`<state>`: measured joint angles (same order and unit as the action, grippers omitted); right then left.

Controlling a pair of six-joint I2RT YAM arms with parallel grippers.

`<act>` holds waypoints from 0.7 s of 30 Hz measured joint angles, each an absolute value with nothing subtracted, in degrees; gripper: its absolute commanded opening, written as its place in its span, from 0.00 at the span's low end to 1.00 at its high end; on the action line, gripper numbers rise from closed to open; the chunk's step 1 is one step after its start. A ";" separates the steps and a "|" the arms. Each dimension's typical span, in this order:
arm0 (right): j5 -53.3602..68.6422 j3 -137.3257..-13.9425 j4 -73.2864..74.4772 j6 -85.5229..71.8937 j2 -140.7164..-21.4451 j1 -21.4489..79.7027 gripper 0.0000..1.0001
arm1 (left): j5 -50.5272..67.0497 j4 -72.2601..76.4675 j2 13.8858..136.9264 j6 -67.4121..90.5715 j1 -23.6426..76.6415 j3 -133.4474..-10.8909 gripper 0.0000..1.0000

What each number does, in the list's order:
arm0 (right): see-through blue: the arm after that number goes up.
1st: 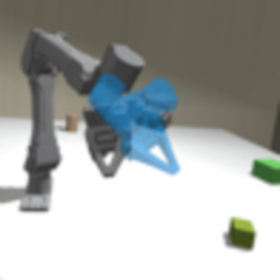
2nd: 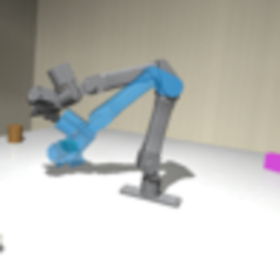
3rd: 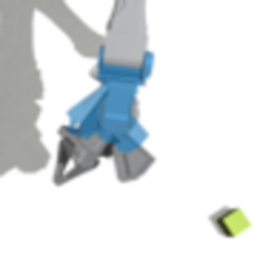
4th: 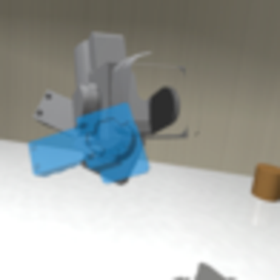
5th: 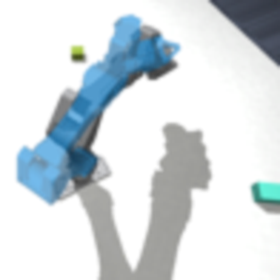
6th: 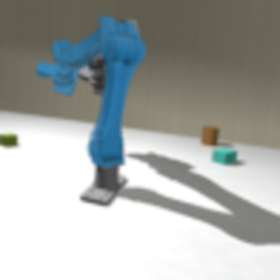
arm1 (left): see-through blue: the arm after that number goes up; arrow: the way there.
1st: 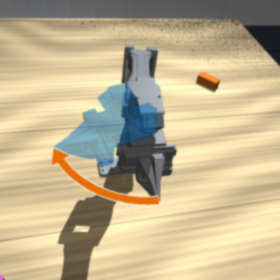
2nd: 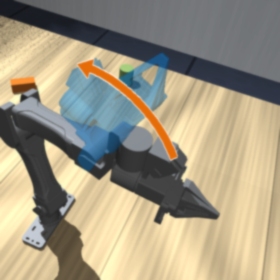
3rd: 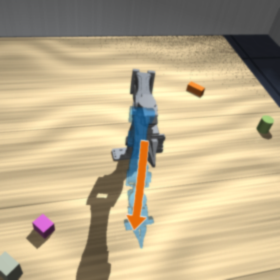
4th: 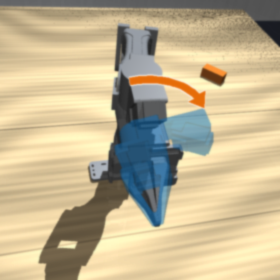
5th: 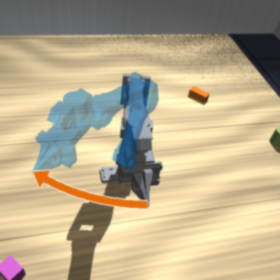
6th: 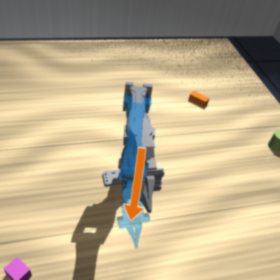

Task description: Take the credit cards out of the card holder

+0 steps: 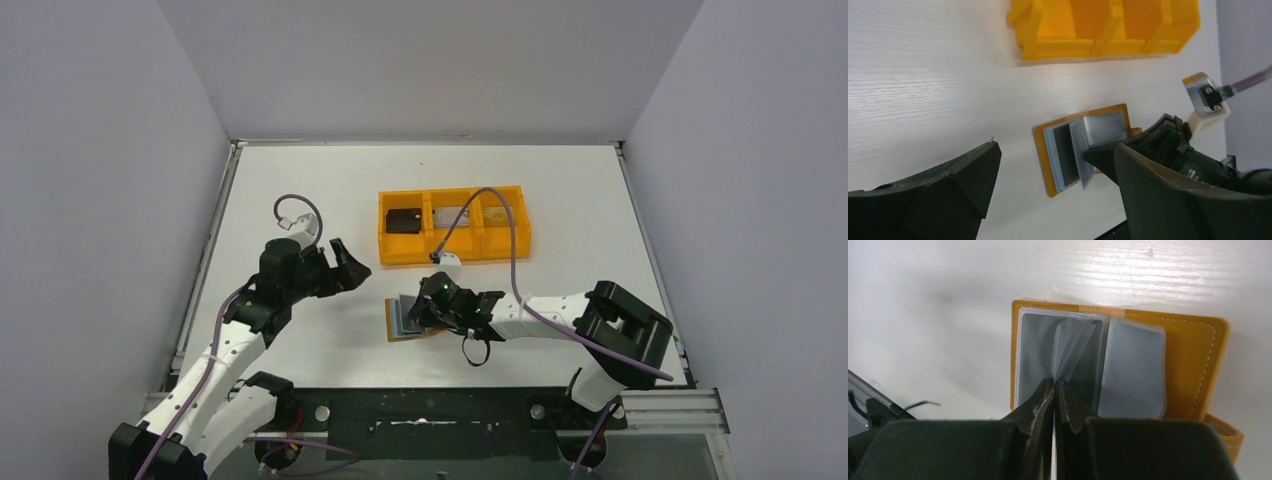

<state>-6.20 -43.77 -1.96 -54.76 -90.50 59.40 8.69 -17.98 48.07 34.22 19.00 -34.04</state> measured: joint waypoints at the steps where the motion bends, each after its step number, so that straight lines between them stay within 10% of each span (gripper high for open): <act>1: -5.37 -42.85 -3.46 -55.18 -90.41 58.94 0.00 | 11.22 -16.16 48.69 35.09 19.00 -33.32 0.82; 21: -0.62 -34.22 -16.34 -61.17 -88.25 56.93 0.00 | 30.65 5.30 68.12 47.22 28.86 -26.39 0.66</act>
<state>-0.62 -34.22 -16.34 -61.17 -88.25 56.93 30.65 5.30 68.12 47.22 28.86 -26.39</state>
